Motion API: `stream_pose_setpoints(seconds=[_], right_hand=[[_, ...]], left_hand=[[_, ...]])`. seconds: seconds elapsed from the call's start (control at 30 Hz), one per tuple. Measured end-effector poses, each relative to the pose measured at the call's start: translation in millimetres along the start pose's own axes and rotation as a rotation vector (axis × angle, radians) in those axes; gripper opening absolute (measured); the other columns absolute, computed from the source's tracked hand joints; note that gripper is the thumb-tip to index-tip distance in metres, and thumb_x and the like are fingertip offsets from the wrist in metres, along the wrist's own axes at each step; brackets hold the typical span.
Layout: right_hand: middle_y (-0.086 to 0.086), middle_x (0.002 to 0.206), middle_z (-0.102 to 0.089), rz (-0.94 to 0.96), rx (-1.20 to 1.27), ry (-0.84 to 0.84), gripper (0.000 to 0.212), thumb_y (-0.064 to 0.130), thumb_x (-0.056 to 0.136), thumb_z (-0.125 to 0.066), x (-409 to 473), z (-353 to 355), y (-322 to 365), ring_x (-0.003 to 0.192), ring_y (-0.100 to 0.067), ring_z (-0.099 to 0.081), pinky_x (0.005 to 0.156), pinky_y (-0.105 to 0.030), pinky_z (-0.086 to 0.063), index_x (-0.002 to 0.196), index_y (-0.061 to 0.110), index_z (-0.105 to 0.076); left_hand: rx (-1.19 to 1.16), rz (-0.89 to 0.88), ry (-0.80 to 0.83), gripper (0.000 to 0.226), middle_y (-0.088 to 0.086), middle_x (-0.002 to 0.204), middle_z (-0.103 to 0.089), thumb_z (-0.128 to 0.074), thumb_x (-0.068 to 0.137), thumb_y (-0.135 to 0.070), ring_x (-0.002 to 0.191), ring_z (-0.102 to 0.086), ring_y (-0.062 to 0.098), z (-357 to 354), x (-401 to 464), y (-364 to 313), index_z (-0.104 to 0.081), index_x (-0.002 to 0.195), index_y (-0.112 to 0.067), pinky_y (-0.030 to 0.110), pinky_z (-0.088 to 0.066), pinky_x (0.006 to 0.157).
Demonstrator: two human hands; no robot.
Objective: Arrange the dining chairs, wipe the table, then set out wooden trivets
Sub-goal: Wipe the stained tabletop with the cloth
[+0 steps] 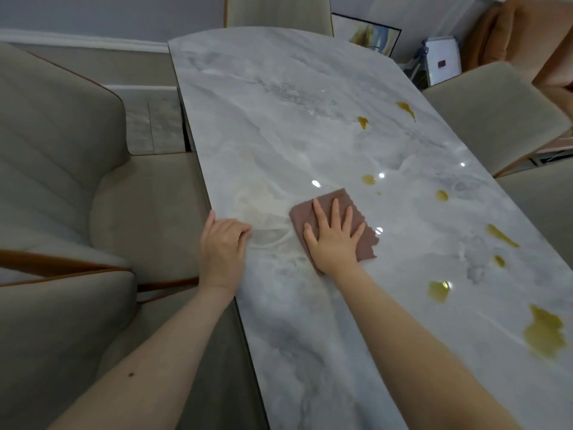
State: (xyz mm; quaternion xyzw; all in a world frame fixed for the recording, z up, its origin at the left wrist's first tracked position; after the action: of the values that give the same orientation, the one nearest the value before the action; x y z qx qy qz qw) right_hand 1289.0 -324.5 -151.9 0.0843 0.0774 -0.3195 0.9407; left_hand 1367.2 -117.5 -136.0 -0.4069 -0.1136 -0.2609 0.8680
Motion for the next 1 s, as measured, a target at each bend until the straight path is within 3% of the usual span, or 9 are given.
stream_pose_setpoints(seconds=[0.07,0.17,0.27,0.37,0.43,0.57,0.7,0.8,1.0], right_hand=[[-0.005,0.161,0.009,-0.051,0.02,-0.012,0.06,0.054,0.097,-0.021,-4.0,-4.7,21.6,0.146,-0.034,0.014,0.112,-0.062,0.012,0.152,0.038,-0.001],[-0.003,0.161,0.01,0.172,-0.017,-0.008,0.064,0.059,0.09,-0.011,-49.3,-13.0,42.1,0.146,-0.032,0.015,0.112,-0.061,0.013,0.151,0.041,0.0],[0.003,0.161,0.008,0.431,-0.066,0.042,0.064,0.061,0.087,-0.014,-94.2,-14.5,15.9,0.146,-0.027,0.017,0.114,-0.058,0.01,0.149,0.046,-0.002],[0.005,0.16,0.008,0.334,-0.074,0.037,0.066,0.065,0.083,-0.013,-76.0,-3.9,-30.0,0.147,-0.026,0.014,0.115,-0.054,0.011,0.147,0.049,-0.002],[0.003,0.161,0.009,0.181,-0.054,0.02,0.067,0.065,0.085,-0.011,-49.2,1.6,-33.8,0.147,-0.028,0.014,0.115,-0.055,0.012,0.149,0.046,-0.004],[-0.004,0.161,0.009,-0.018,0.033,0.01,0.06,0.054,0.097,-0.023,-13.3,-4.2,14.5,0.145,-0.034,0.015,0.111,-0.063,0.013,0.151,0.041,-0.002],[-0.004,0.161,0.006,0.223,-0.001,-0.026,0.063,0.058,0.091,-0.016,-56.5,-14.9,60.9,0.146,-0.034,0.013,0.111,-0.062,0.013,0.15,0.042,-0.003],[0.0,0.161,0.009,0.447,-0.093,0.038,0.063,0.061,0.089,-0.014,-102.1,-20.4,43.8,0.145,-0.029,0.019,0.113,-0.059,0.013,0.149,0.046,0.0],[0.002,0.161,0.011,0.285,-0.063,0.035,0.06,0.063,0.093,-0.019,-32.7,-6.8,32.5,0.146,-0.03,0.017,0.113,-0.06,0.012,0.148,0.048,-0.001]], left_hand=[[-0.01,0.041,-0.008,0.009,0.006,0.077,-0.065,-0.06,0.084,-0.004,0.073,-0.059,0.024,1.6,-7.9,-3.1,-0.067,0.082,-0.007,0.052,-0.039,0.099],[-0.021,0.113,-0.026,0.022,0.01,0.094,-0.061,-0.053,0.085,0.003,0.085,-0.056,0.03,2.4,-14.5,-8.2,-0.064,0.101,-0.006,0.044,-0.042,0.088],[0.057,0.2,0.014,0.033,0.016,0.126,-0.052,-0.045,0.094,-0.002,0.116,-0.049,0.034,-4.9,-26.1,-6.7,-0.055,0.125,-0.003,0.042,-0.037,0.102],[0.09,0.28,0.114,0.043,0.014,0.155,-0.02,-0.032,0.102,-0.013,0.144,-0.016,0.027,-17.2,-34.8,3.7,-0.033,0.145,-0.005,0.036,-0.007,0.118],[0.081,0.275,0.141,0.047,0.011,0.158,-0.009,-0.024,0.103,-0.017,0.146,-0.005,0.024,-20.7,-33.0,6.3,-0.023,0.148,-0.006,0.031,-0.001,0.118],[0.011,0.293,0.13,0.048,0.007,0.158,-0.008,-0.025,0.103,-0.018,0.146,-0.004,0.02,-21.7,-30.8,6.4,-0.019,0.149,-0.005,0.026,-0.004,0.118],[-0.111,0.415,0.052,0.05,-0.001,0.159,-0.004,-0.025,0.103,-0.022,0.141,-0.01,0.004,-10.9,-34.4,5.5,-0.014,0.151,-0.01,0.019,-0.014,0.111],[-0.252,0.473,0.062,0.051,-0.002,0.159,-0.006,-0.021,0.103,-0.025,0.141,-0.008,0.001,-9.9,-37.3,9.3,-0.011,0.151,-0.011,0.011,-0.006,0.107],[-0.471,0.595,-0.006,0.045,0.003,0.155,-0.024,-0.025,0.104,-0.017,0.14,-0.021,0.008,-12.4,-5.6,37.7,-0.023,0.148,-0.006,0.006,-0.011,0.105]])
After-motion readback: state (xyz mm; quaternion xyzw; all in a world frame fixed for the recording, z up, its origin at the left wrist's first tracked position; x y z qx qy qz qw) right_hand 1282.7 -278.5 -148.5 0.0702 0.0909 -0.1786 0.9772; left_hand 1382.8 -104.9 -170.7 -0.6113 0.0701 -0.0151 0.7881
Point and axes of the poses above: each hand's wrist, its own x-axis towards the middle knuckle, its own z-axis out of the back of the hand, y = z × x, the point moved 6 cm from there along x, towards the middle knuckle
